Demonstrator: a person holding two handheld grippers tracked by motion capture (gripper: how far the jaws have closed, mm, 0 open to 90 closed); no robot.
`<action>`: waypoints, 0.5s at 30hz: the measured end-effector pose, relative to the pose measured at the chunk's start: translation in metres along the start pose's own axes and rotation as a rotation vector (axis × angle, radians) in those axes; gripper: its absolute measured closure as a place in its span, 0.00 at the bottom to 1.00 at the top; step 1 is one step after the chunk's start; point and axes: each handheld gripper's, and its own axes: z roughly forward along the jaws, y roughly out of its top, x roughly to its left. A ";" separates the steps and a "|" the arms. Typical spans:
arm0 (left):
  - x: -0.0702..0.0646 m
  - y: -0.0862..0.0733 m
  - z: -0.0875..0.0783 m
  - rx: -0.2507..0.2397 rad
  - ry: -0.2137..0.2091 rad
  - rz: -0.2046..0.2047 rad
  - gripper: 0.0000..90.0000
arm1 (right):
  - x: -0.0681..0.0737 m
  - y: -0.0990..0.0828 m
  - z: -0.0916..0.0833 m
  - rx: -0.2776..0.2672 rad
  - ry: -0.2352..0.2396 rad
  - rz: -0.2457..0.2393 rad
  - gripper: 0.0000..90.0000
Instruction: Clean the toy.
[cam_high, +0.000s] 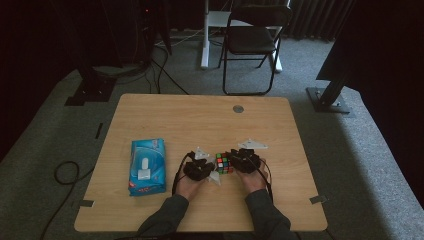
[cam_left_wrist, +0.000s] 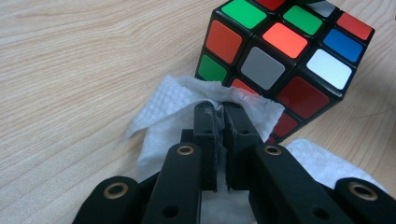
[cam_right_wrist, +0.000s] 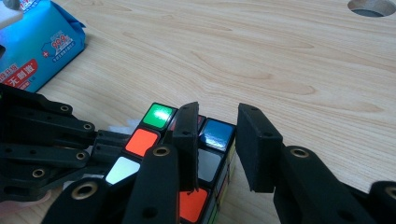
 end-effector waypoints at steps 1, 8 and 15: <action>0.000 0.000 0.000 -0.001 -0.005 -0.004 0.94 | 0.000 0.000 0.000 0.000 0.000 0.000 0.78; -0.002 0.001 -0.018 -0.059 -0.045 -0.021 0.94 | -0.001 0.000 0.000 0.000 0.004 0.003 0.77; -0.012 0.006 -0.032 -0.102 -0.093 -0.003 0.94 | -0.001 0.000 0.000 -0.001 0.003 0.002 0.78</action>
